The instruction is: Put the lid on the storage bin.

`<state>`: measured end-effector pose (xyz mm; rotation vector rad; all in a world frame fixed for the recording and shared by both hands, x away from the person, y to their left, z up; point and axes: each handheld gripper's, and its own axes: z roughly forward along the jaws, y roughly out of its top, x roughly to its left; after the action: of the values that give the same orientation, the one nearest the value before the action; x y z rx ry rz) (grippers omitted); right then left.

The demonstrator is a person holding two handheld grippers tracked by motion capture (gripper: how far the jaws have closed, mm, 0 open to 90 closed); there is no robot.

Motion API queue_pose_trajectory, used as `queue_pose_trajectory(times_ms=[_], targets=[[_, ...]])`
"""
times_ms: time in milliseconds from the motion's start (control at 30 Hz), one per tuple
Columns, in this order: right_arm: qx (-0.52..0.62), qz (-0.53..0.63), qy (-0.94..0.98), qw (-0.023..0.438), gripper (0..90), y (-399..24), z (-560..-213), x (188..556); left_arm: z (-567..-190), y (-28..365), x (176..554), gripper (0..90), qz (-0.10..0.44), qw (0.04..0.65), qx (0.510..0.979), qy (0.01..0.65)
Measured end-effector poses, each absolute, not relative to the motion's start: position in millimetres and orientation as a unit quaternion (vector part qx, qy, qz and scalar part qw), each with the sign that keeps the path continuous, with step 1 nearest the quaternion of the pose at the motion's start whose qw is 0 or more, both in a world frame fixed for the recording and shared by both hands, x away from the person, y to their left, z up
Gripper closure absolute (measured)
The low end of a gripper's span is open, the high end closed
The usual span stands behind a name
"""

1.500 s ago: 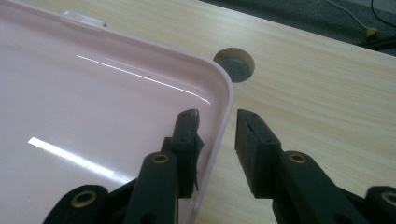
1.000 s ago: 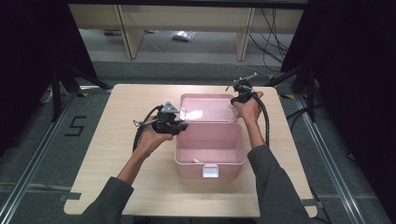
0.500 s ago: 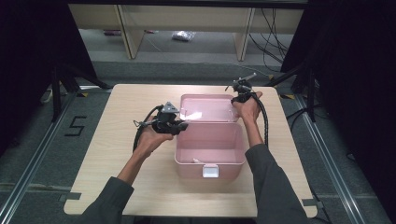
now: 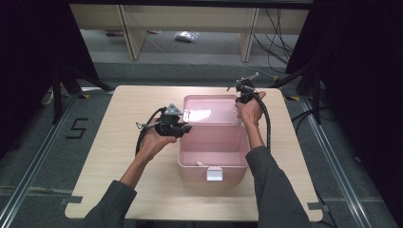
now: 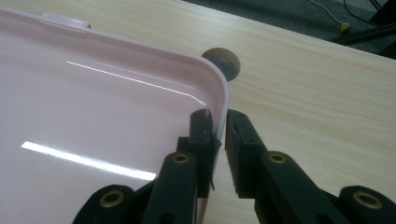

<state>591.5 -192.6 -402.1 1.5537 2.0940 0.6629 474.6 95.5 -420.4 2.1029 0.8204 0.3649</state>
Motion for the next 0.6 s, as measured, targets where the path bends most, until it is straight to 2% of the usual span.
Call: queue_pose_trajectory(times_ms=[500,533,600], targets=[[0.561,0.263,0.750,0.230,82.9,-196,-388,585,-421,93,474,75.9,0.148,0.414,0.835,0.331],[0.552,0.273,0.752,0.234,90.0,-197,-385,584,-421,93,475,76.2,0.153,0.408,0.836,0.332],[0.537,0.276,0.759,0.244,90.0,-197,-374,579,-421,94,476,75.8,0.154,0.410,0.833,0.338]])
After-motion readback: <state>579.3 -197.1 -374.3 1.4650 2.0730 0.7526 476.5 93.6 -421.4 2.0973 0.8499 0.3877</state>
